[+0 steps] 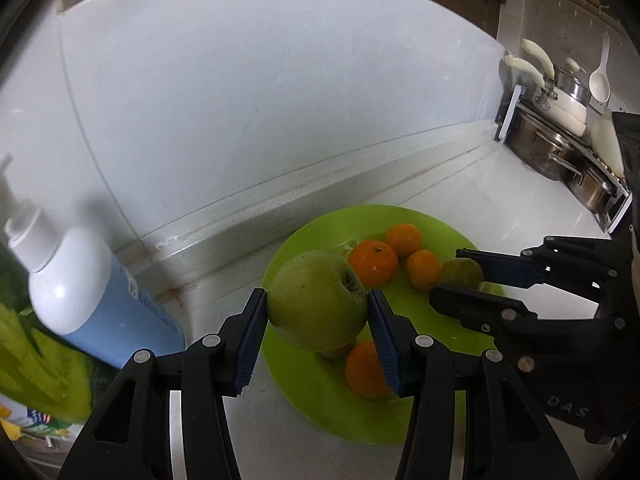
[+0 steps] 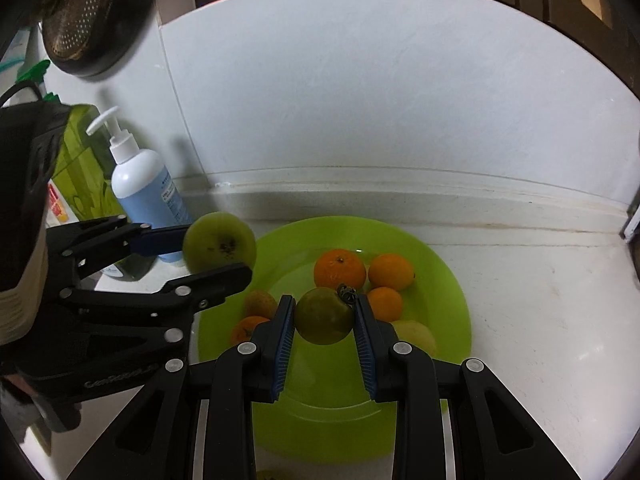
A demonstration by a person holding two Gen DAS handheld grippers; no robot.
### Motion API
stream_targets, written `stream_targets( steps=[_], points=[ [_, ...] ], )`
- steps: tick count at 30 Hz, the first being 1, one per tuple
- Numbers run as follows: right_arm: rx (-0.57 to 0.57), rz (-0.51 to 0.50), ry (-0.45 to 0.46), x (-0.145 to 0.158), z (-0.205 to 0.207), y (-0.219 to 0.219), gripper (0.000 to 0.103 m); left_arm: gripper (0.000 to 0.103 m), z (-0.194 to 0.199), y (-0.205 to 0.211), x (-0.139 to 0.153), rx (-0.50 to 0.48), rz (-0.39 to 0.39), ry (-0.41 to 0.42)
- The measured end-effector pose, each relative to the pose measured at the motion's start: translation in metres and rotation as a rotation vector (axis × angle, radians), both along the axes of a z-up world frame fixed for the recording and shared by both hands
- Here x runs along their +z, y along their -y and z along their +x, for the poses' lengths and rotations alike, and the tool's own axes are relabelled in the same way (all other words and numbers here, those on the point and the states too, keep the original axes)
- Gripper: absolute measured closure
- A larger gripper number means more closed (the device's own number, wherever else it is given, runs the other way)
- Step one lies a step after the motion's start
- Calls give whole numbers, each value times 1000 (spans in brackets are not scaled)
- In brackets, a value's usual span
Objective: Organize fruits
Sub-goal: 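Carry the green apple with the left tool while the right tool carries the tomato to the plate, then open the right tool releasing the tomato while the left tool releases the apple on the plate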
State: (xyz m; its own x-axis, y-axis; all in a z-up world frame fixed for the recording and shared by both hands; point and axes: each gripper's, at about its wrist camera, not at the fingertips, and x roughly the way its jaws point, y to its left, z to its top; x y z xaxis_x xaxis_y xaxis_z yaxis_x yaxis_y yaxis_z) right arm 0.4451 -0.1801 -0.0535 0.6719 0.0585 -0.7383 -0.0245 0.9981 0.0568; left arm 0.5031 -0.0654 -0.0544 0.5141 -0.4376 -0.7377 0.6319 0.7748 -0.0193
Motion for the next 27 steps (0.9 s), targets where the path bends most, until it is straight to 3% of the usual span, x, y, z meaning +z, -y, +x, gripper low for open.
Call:
stream_targets(
  steps=[23,27],
  points=[
    [-23,22,-40,-16,20,4,73,53,16,22,-21,-29,54,-66],
    [-35,38,-43,-16,20,8,71,53,13,20,-14,-20,44,-39]
  ],
)
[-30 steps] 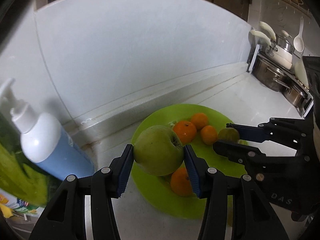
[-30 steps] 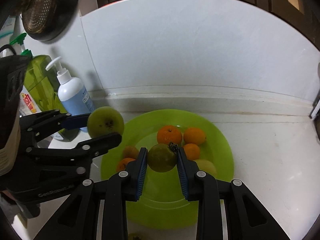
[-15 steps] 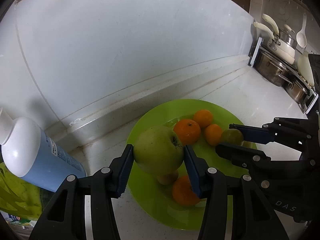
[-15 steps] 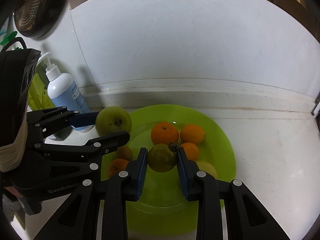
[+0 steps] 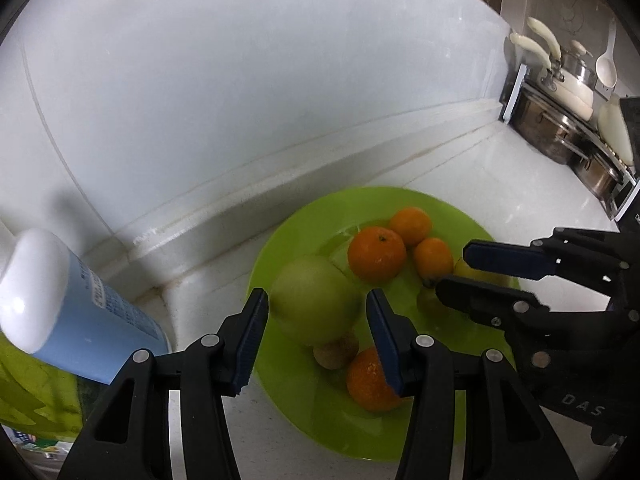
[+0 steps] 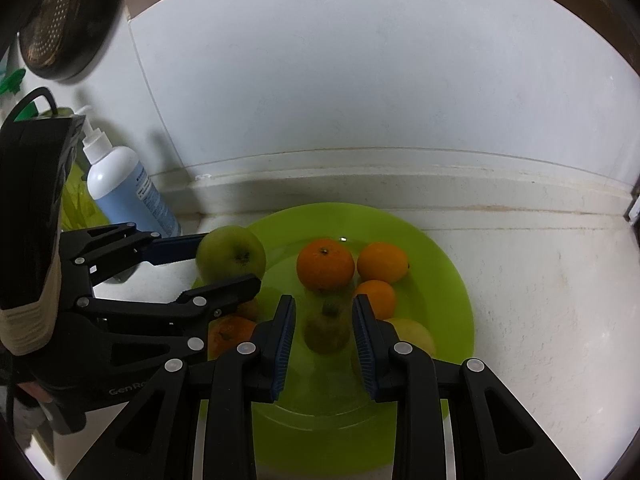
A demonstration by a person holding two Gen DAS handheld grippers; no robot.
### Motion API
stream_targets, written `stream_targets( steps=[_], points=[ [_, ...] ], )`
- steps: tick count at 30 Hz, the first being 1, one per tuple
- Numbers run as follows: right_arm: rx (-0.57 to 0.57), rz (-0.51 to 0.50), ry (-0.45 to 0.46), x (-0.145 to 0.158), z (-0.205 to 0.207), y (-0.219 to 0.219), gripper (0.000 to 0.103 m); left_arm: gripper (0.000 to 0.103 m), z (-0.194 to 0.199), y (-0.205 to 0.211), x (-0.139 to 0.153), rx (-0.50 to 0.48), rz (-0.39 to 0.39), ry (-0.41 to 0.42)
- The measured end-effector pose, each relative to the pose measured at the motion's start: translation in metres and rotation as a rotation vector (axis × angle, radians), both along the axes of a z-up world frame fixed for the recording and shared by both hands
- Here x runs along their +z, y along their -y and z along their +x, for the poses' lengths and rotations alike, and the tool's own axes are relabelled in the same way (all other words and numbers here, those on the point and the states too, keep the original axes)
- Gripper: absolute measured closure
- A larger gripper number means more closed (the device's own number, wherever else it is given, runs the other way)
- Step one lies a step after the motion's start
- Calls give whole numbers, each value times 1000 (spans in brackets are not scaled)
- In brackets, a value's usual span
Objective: Organize fruits
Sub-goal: 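Open the right tool releasing the tomato while the left tool releases the apple on the plate, then move both tools back toward the small brown fruit and the last green tomato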
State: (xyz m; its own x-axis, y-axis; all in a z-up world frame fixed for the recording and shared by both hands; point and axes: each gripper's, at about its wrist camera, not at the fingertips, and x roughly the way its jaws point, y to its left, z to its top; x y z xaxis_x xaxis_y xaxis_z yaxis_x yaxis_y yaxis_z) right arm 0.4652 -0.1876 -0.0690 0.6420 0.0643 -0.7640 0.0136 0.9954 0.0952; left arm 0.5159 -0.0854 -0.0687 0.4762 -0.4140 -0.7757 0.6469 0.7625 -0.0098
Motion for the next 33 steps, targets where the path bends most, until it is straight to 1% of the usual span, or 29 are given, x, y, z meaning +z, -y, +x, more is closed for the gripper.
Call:
stream_targets(
  steps=[6,14,23,27,29,31,33],
  points=[
    [-12,8,12,4,-6,1,71,52,-8,-9,13,40,-5,28],
    [-2,22,38,17,-22,-2,71,52,-30,-18,31,86,-20,47],
    [28,33,96,44,-53,-2,71,49,-68,-36,66,142,-61,113],
    [48,38,126,55,-65,-6,71,48,-84,-45,80,168,-84,127],
    [57,33,138,61,-71,-8,71,45,-94,-49,87,182,-101,142],
    [65,28,151,66,-80,-9,70,43,-104,-53,94,203,-109,166],
    [71,24,159,70,-88,-10,66,43,-113,-58,98,221,-117,178]
  ],
)
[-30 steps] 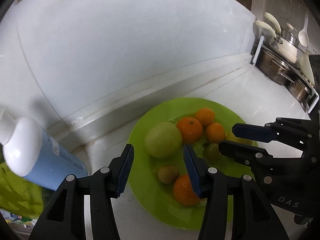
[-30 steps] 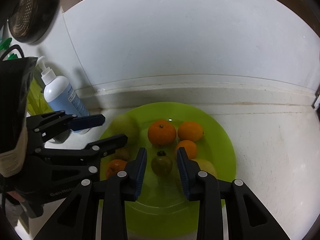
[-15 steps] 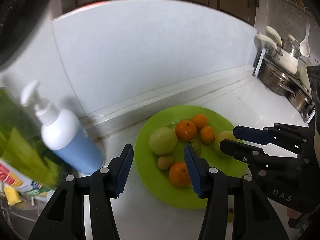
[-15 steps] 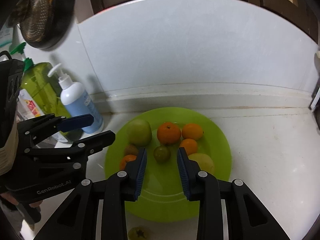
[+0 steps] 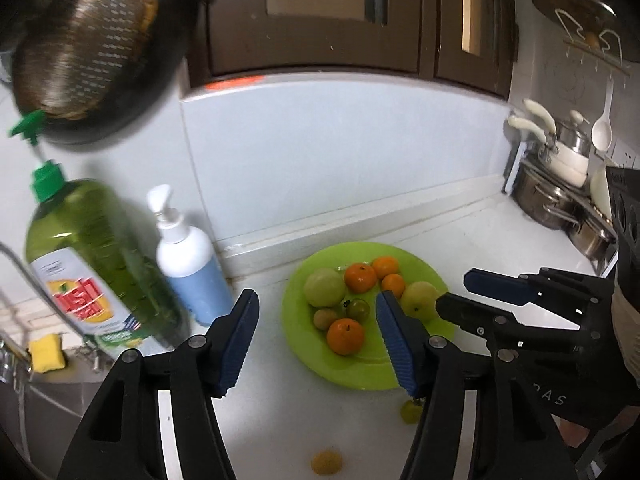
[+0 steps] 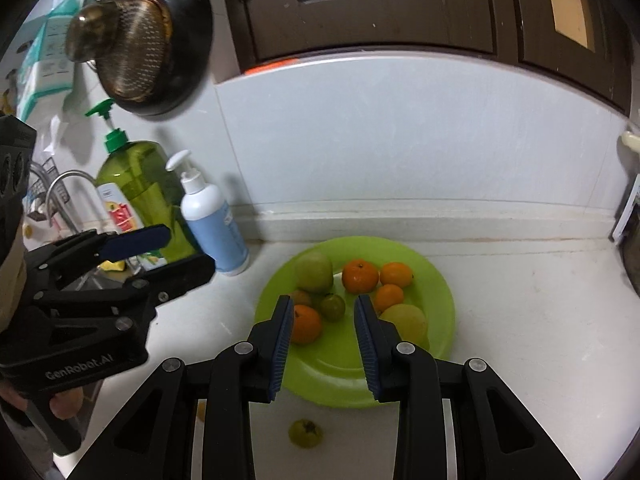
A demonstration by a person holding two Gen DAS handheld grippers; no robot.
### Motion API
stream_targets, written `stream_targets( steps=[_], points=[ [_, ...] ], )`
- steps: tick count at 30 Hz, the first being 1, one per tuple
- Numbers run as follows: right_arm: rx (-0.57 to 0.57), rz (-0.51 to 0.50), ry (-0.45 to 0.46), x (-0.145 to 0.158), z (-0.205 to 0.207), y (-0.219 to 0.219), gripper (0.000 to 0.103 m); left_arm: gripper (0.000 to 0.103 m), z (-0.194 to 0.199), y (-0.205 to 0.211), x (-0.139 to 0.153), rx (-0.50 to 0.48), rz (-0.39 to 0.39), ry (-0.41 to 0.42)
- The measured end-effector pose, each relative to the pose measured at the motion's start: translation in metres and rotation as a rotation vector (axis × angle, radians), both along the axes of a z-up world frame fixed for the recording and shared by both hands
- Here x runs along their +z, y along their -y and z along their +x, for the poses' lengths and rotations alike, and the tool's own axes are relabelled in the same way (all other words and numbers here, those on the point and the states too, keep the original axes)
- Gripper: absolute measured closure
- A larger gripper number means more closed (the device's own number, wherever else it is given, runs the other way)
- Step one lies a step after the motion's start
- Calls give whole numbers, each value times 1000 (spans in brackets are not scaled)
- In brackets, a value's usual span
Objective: Organize fruits
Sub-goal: 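Move both tools back toward the small brown fruit and the last green tomato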
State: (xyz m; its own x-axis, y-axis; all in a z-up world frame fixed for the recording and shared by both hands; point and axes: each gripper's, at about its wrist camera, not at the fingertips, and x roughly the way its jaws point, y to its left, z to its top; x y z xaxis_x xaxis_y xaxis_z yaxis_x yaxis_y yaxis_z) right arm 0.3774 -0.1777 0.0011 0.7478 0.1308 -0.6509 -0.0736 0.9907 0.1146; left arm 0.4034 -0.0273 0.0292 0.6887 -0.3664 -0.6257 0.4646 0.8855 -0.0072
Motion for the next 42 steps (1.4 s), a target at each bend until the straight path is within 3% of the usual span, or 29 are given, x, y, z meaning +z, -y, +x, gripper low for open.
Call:
stream_targets(
  steps=[6,19,29,42],
  points=[
    [20,-12,13,6,-25,-6,63,38,-30,-14,-1,54,-10,17],
    [54,-65,-6,-14,-64,-26,53,31,-74,-40,-39,136,-31,-42],
    [65,-28,-148,-60,-76,-25,53,27,-93,-43,-80,151,13,-77],
    [65,-39,-207,-88,-70,-23,53,28,-92,-37,-118,129,51,-100]
  ],
)
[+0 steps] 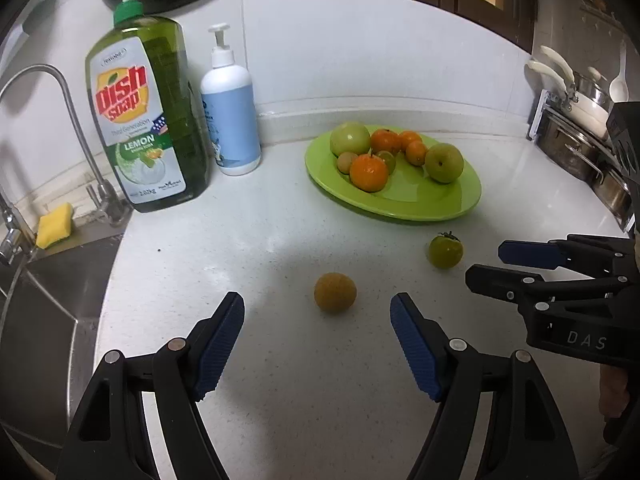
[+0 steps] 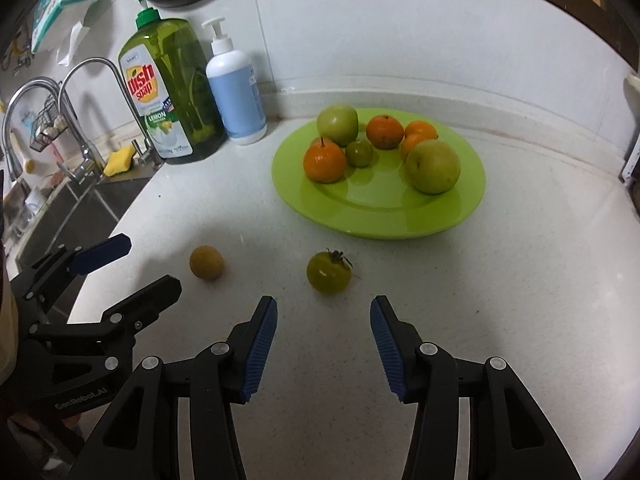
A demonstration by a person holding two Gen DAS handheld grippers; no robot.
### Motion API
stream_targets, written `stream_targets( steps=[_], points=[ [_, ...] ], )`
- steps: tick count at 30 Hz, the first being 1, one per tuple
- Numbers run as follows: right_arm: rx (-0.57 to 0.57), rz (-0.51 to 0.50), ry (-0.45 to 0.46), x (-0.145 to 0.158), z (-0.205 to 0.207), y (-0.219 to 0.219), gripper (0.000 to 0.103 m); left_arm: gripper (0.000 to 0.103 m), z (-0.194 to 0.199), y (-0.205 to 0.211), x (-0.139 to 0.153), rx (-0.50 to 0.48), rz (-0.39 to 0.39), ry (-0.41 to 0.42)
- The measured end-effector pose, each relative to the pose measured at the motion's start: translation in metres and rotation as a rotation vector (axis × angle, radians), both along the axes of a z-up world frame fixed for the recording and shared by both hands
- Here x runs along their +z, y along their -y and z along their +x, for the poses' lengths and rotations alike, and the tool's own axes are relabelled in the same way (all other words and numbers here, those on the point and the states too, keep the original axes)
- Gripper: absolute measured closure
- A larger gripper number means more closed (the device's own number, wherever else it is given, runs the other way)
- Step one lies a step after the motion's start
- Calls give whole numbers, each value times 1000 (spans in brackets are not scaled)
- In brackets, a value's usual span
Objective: Organize fruits
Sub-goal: 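Move both tools back toward the small brown fruit and the last green tomato, then close the left tool on the small brown fruit while the right tool closes on the green tomato, then carry the brown fruit with the left tool while the right tool carries the tomato to the plate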
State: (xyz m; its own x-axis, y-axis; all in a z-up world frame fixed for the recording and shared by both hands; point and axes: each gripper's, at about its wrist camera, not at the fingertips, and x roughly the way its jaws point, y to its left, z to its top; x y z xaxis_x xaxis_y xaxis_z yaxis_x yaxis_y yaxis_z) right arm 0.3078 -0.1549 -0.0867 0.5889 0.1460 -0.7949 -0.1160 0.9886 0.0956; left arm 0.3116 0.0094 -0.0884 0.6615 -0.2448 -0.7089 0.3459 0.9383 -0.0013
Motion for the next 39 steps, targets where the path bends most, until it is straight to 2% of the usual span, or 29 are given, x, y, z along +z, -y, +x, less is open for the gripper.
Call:
stream_targets(
  steps=[4,9,11,15,18,22,25,29,32,34,39],
  points=[
    [-1,11,-16,-7,7,2,53,29,9,4,-7,0,-3,-21],
    [-4,20,-24,-13,17,4,54,35,20,8,-13,3,-11,-53],
    [-4,25,-21,-14,21,5,54,42,24,9,-14,6,-13,-61],
    [2,33,-18,-15,30,5,55,47,29,11,-17,8,-13,-77],
    [11,36,-23,-18,34,3,59,51,31,13,-19,6,-16,-86],
    [12,45,-31,-22,37,2,59,60,34,13,-24,9,-31,-117],
    [16,42,-37,-25,38,1,63,61,35,13,-25,7,-29,-117],
    [19,42,-39,-26,40,2,64,68,35,15,-25,-2,-29,-119],
    [22,36,-39,-26,41,1,68,73,36,15,-25,-6,-34,-123],
    [22,37,-41,-26,41,0,71,74,37,15,-25,-8,-36,-123],
    [22,38,-38,-26,41,1,72,74,36,15,-25,-10,-39,-122]
  ],
)
